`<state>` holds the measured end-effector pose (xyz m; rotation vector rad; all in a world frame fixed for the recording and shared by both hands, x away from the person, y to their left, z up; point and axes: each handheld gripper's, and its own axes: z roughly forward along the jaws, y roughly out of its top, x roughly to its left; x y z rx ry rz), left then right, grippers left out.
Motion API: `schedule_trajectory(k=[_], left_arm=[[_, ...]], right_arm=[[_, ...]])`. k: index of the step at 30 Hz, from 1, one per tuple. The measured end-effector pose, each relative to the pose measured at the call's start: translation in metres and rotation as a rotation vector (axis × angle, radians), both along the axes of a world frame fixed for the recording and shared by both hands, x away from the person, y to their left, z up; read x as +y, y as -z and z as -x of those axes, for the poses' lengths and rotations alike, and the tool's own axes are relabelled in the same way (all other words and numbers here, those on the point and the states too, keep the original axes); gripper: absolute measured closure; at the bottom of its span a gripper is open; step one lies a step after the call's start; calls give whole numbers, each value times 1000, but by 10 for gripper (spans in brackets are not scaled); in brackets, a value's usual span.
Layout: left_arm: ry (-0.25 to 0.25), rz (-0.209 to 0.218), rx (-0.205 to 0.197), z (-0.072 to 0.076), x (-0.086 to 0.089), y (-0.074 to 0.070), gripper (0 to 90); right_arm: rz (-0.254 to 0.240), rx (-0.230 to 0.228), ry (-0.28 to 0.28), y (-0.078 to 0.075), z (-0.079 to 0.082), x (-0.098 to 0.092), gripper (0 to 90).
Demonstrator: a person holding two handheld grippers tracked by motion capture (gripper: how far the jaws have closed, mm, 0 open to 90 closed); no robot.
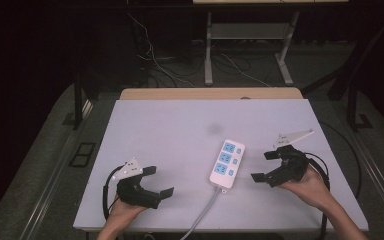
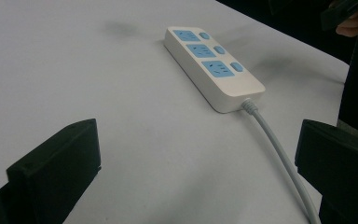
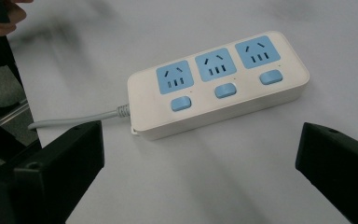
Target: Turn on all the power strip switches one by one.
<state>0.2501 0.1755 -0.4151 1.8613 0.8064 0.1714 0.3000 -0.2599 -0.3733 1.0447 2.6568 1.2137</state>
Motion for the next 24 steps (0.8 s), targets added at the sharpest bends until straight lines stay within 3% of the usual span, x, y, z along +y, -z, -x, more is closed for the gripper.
schedule_trajectory(k=[21, 22, 24], left_arm=[[-1, -3, -2, -1, 1, 2, 0], [-1, -3, -3, -1, 1, 2, 0], [-1, -3, -5, -1, 1, 1, 0]], right_arm=[[74, 15, -93, -11, -20, 31, 10], [73, 18, -117, -12, -23, 35, 153], [71, 25, -131, -12, -23, 36, 174]])
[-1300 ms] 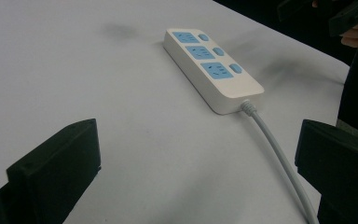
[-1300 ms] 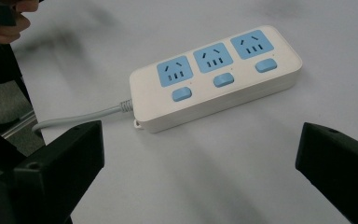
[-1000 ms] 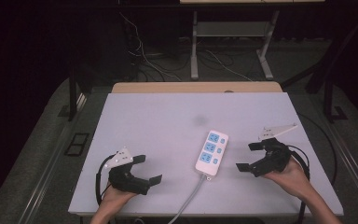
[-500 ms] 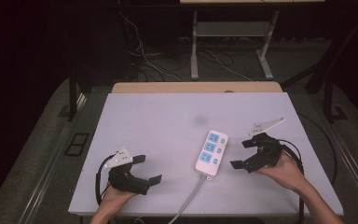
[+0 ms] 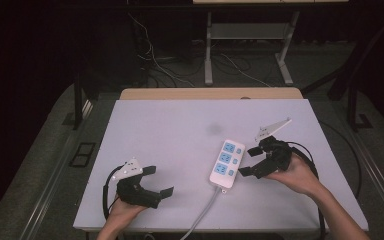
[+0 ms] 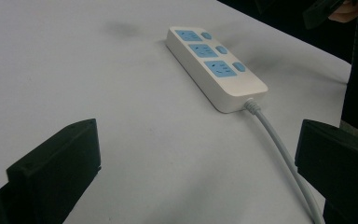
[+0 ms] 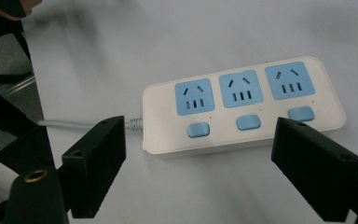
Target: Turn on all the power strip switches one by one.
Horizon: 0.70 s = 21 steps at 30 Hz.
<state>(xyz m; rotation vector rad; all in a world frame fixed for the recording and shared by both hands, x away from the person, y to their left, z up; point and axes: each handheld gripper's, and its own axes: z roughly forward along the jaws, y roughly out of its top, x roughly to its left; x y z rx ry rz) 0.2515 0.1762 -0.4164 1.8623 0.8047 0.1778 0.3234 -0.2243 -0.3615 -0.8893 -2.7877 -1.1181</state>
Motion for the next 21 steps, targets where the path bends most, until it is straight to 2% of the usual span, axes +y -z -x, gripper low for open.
schedule_trajectory(k=[1, 2, 3, 7, 11, 15, 21], left_arm=[[0, 1, -1, 0, 0, 0, 0], [0, 0, -2, 0, 0, 0, 0], [-1, 2, -2, 0, 0, 0, 0], [-3, -1, -3, 0, 0, 0, 0], [-2, -5, -4, 0, 0, 0, 0], [-2, -5, -4, 0, -1, 1, 0], [-2, -3, -3, 0, 0, 1, 0]], right_arm=[[9, 3, -6, 0, -1, 3, 176], [26, -4, -17, 0, -2, 6, 264], [26, -4, -17, 0, -2, 6, 264], [41, -4, -34, 3, -4, 12, 385], [59, 18, -46, 7, -7, 16, 520], [62, 16, -50, 11, -11, 17, 664], [61, 34, -87, 16, -17, 20, 896]])
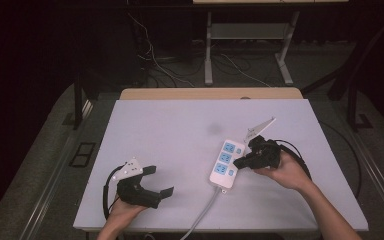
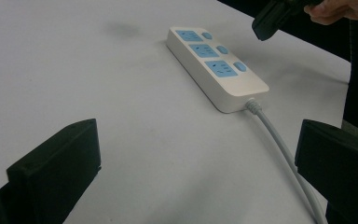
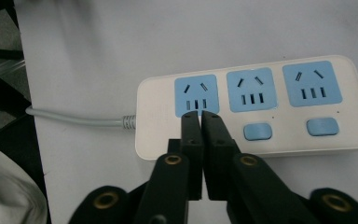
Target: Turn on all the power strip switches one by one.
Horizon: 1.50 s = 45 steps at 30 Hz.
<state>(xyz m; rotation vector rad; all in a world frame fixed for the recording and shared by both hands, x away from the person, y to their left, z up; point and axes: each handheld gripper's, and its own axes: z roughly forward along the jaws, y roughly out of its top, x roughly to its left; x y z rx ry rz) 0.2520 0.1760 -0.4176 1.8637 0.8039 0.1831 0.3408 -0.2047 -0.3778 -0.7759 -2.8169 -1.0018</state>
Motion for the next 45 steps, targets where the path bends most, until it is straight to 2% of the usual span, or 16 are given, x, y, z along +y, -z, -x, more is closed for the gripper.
schedule_trajectory(k=[6, 12, 15, 21, 28, 32, 45], left_arm=[[0, 0, 0, 0, 0, 0, 0], [4, -3, 2, 0, 0, 1, 0], [3, -2, 2, 0, 0, 1, 0], [3, -1, -1, -1, 0, 1, 0], [5, -2, -1, 0, 0, 1, 0], [4, -3, -2, 0, 1, 1, 0], [7, -7, 0, 0, -1, 1, 0]], right_arm=[[11, 0, -9, 5, -3, 4, 897], [14, 20, -17, 12, -7, 9, 897], [3, 25, -15, 14, -9, 10, 897], [23, 44, -25, 20, -9, 16, 897], [48, 40, -33, 28, -9, 20, 898], [-7, 49, -22, 32, -9, 15, 899], [-13, 28, -28, 35, -7, 14, 900]])
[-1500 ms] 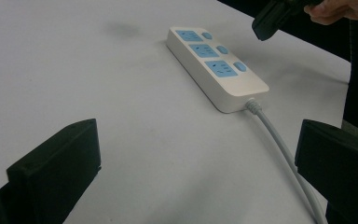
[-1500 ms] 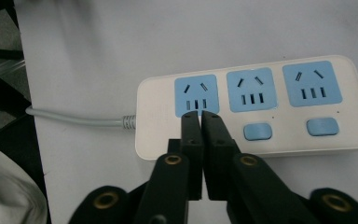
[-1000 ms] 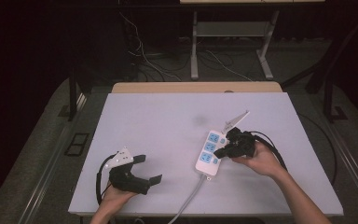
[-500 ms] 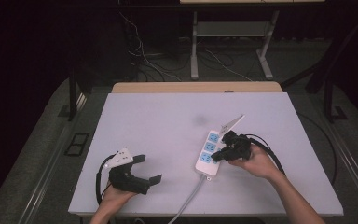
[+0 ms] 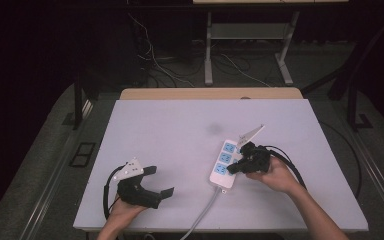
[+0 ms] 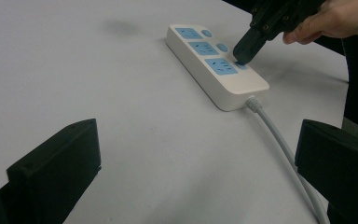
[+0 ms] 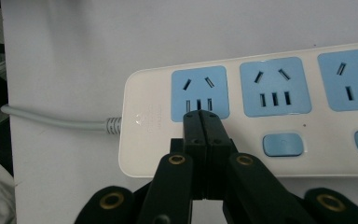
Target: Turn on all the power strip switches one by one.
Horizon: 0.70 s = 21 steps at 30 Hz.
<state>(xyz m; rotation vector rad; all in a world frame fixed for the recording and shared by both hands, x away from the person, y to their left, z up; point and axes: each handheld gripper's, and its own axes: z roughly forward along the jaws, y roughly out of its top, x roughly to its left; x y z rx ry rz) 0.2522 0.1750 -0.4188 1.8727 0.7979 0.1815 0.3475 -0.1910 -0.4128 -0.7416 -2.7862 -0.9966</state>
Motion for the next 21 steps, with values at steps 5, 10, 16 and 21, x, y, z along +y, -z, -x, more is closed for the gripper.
schedule_trajectory(k=[5, 10, 16, 21], left_arm=[[0, 3, 1, 0, 0, 0, 0], [-2, 3, 1, 0, 0, 0, 0], [-1, 4, -1, 1, 0, 0, 0], [-1, 4, 1, 0, 0, 0, 0]], right_arm=[[-34, 43, 9, 3, -4, -4, 900], [-25, 31, 2, 3, -4, -2, 900], [-21, 44, 18, 3, -3, -2, 900], [-4, 43, 21, 2, -3, -1, 900]])
